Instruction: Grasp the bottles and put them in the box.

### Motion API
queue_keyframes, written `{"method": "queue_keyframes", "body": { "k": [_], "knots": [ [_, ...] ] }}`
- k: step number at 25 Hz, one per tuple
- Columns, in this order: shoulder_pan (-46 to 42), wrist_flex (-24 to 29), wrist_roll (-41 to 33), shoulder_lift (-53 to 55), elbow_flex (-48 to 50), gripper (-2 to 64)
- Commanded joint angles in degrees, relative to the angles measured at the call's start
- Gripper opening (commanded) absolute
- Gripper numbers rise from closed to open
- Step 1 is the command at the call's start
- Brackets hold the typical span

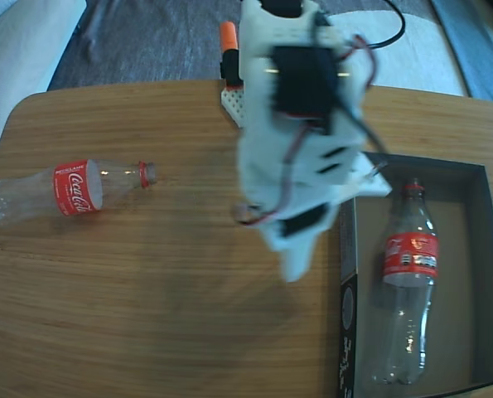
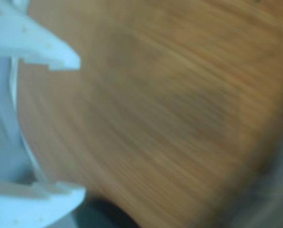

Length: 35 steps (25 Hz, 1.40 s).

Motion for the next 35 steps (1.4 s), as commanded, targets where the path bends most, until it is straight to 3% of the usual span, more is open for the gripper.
{"method": "queue_keyframes", "body": {
  "k": [1, 7, 16, 25, 35],
  "knots": [
    [7.21, 2.55, 3.87, 1.58, -2.37, 28.4],
    [22.68, 3.78, 2.99, 1.58, -0.62, 28.4],
    [37.97, 3.78, -16.44, 1.67, 4.39, 28.4],
    [45.97, 3.78, -28.74, 1.76, 6.59, 28.4],
    [48.6, 3.08, -33.49, 11.69, 25.14, 28.3]
  ]
}}
